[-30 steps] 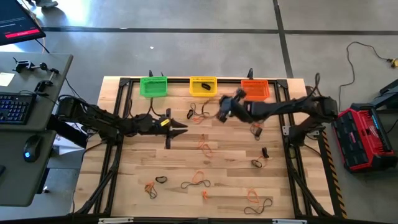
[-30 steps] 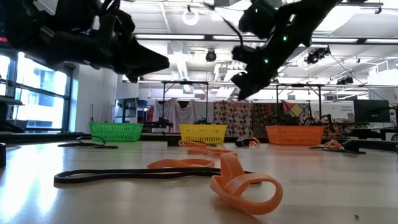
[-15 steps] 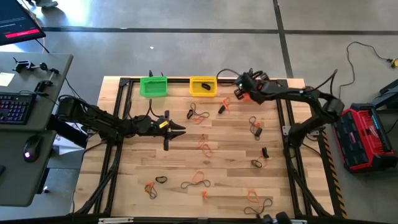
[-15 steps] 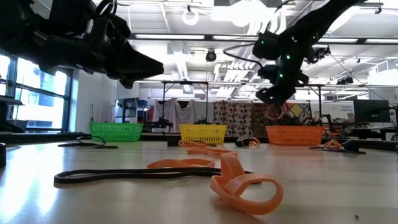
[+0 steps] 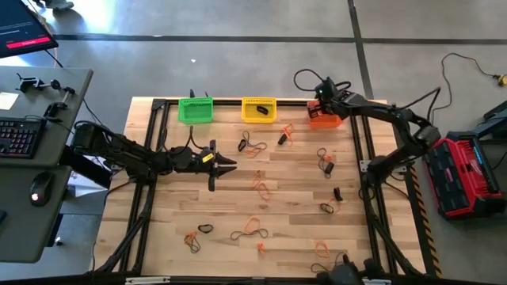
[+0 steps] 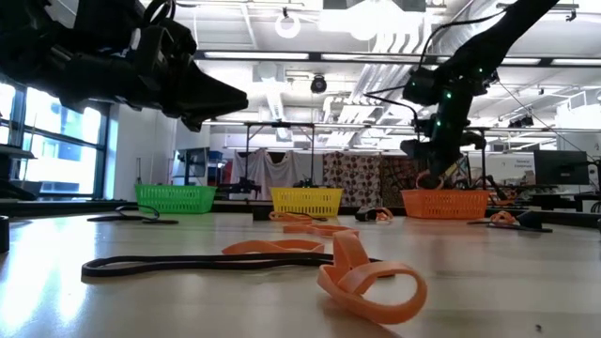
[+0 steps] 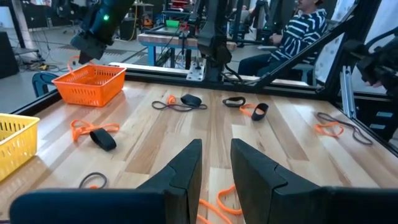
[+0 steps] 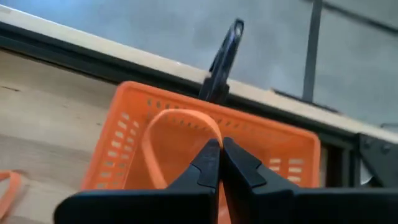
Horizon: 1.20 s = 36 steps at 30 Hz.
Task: Sort rubber bands into baskets
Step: Put the orange rubber band into the orange bin
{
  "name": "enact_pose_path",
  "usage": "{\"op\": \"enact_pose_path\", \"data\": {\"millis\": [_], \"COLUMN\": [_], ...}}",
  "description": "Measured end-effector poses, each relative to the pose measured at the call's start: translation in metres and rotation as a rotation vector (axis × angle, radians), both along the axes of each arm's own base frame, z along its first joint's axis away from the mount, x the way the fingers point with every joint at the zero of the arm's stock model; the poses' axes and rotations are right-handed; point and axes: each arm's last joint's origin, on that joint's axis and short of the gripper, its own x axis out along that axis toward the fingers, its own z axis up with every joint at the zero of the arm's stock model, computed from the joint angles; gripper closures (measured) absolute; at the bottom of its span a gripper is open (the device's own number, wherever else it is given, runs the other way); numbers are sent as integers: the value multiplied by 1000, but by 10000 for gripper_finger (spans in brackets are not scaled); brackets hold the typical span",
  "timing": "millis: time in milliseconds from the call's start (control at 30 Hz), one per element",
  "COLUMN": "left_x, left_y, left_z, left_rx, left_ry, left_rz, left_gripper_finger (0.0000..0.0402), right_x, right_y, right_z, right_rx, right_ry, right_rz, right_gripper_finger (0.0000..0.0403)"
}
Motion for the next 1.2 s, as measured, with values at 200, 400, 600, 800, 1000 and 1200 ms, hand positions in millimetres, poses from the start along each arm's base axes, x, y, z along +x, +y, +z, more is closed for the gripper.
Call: {"op": "enact_pose_path", "data": {"millis": [200, 400, 600, 800, 1000, 1200], "left_x": [0, 0, 0, 0, 0, 0], "left_y": [0, 0, 0, 0, 0, 0], "left_z": [0, 0, 0, 0, 0, 0], "left_rx": [14, 15, 15, 15, 15, 15], "left_ry": [1, 2, 2, 2, 2, 2], "left_rz": [-1, -2, -2, -2, -2, -2], "left_gripper_finger": [323, 323, 323, 323, 323, 323], "right_x": [3, 3, -2, -3, -3, -4], "right_y": [-6, -16, -22, -21, -20, -19], "right_z": [-20, -46, -57, -58, -58, -59], "right_rx": [76, 139, 170, 191, 212, 222], "right_ry": [12, 26, 46, 44, 51, 54], "right_rz": [-16, -44, -71, -67, -41, -40], "right_gripper_finger": [403, 403, 403, 402, 402, 354]}}
